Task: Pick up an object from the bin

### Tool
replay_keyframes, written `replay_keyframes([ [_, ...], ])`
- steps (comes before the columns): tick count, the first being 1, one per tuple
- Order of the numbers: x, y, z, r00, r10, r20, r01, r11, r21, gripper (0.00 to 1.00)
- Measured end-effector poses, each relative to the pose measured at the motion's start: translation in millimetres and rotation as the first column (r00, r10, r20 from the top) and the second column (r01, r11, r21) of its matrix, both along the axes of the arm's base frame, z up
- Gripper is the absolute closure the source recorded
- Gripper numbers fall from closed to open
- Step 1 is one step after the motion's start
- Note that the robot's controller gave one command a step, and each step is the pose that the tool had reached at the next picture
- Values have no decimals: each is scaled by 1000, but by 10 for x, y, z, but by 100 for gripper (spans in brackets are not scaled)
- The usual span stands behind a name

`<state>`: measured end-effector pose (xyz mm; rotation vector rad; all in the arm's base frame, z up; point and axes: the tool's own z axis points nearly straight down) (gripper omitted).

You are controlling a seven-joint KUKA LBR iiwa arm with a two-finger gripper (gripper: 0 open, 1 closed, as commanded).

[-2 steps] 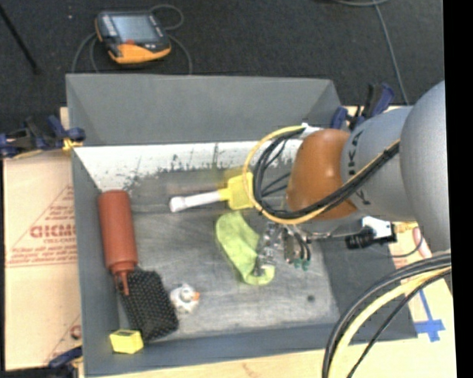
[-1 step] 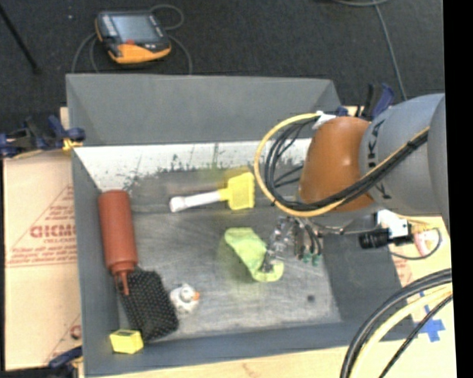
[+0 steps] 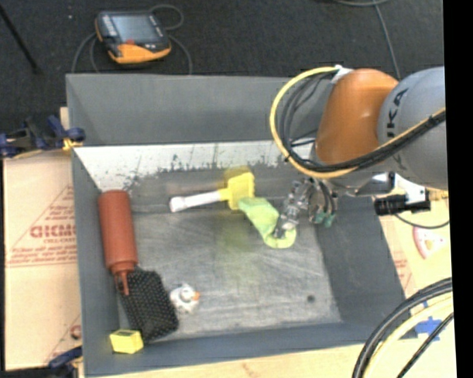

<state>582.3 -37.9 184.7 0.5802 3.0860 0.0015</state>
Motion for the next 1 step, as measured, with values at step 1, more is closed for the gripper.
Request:
replay_keyframes([
  [1, -337, 75, 1186, 999, 51, 2, -51, 999, -3, 100],
])
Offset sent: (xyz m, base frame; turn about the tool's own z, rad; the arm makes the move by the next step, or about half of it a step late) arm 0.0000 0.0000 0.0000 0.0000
